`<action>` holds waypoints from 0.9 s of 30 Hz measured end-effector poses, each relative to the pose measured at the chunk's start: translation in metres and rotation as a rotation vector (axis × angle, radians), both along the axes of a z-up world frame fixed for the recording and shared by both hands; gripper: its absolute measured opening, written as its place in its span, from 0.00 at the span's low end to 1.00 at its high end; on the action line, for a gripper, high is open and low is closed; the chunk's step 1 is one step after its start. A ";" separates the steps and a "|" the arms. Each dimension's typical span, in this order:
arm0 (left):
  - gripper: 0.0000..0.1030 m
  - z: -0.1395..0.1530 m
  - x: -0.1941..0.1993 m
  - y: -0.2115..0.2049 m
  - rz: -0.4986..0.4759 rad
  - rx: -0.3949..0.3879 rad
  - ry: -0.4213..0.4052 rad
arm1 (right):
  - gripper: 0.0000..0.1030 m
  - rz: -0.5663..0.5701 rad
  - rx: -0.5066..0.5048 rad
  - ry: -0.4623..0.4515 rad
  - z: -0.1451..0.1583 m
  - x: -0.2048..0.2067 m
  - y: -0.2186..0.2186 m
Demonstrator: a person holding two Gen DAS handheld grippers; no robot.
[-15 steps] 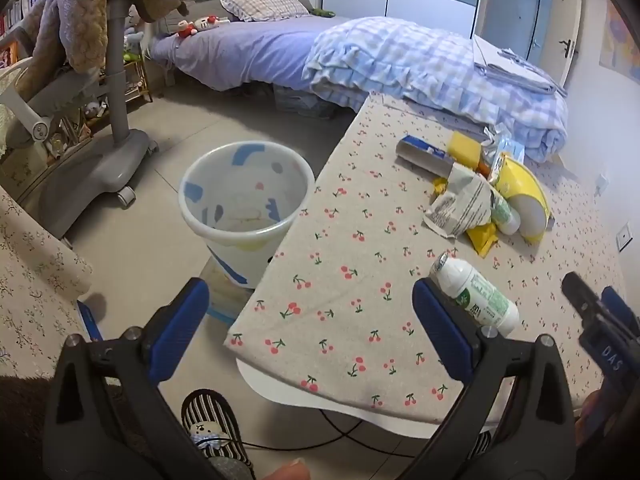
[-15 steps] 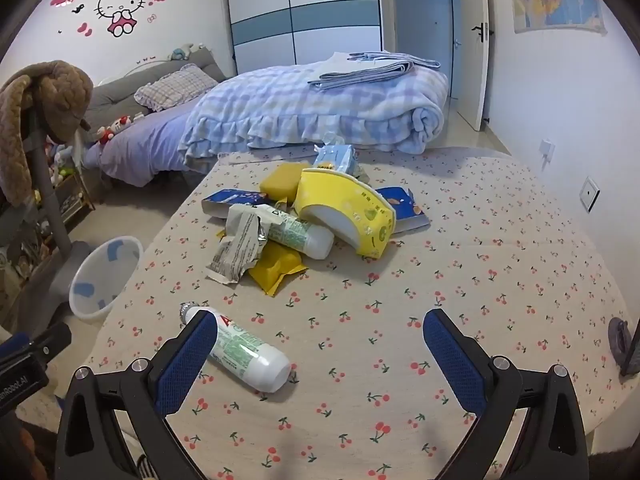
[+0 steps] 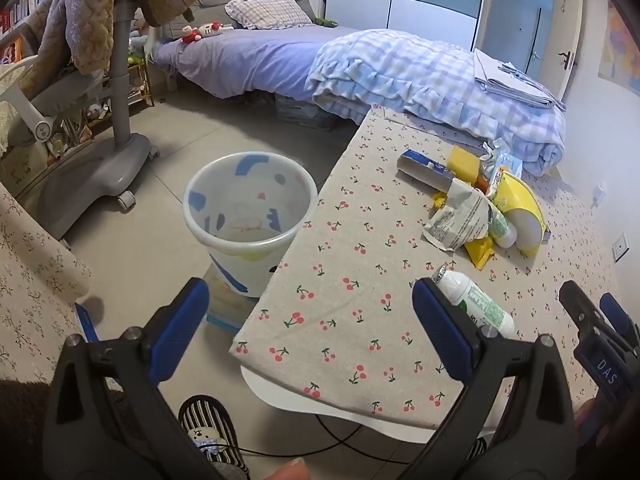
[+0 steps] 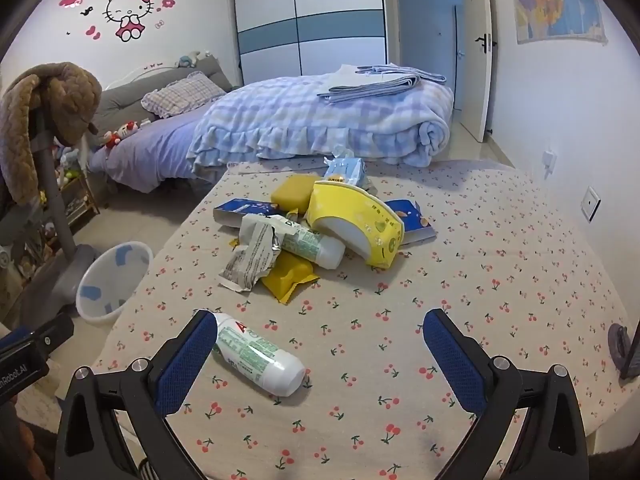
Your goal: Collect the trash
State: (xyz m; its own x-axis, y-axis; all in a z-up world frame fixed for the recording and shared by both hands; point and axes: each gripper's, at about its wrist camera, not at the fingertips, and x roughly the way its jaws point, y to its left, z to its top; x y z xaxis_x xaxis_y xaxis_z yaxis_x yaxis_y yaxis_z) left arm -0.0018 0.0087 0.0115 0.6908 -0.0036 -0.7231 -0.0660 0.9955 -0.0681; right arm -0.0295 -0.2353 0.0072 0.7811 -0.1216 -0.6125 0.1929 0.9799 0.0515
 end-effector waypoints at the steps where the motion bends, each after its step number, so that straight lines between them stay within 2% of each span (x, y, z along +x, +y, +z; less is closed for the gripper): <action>1: 0.98 0.000 0.000 0.000 0.000 0.001 -0.003 | 1.00 -0.001 -0.001 -0.002 0.001 0.000 0.001; 27: 0.98 0.002 -0.002 0.004 0.002 0.004 -0.011 | 1.00 0.019 -0.002 0.019 -0.005 0.001 0.008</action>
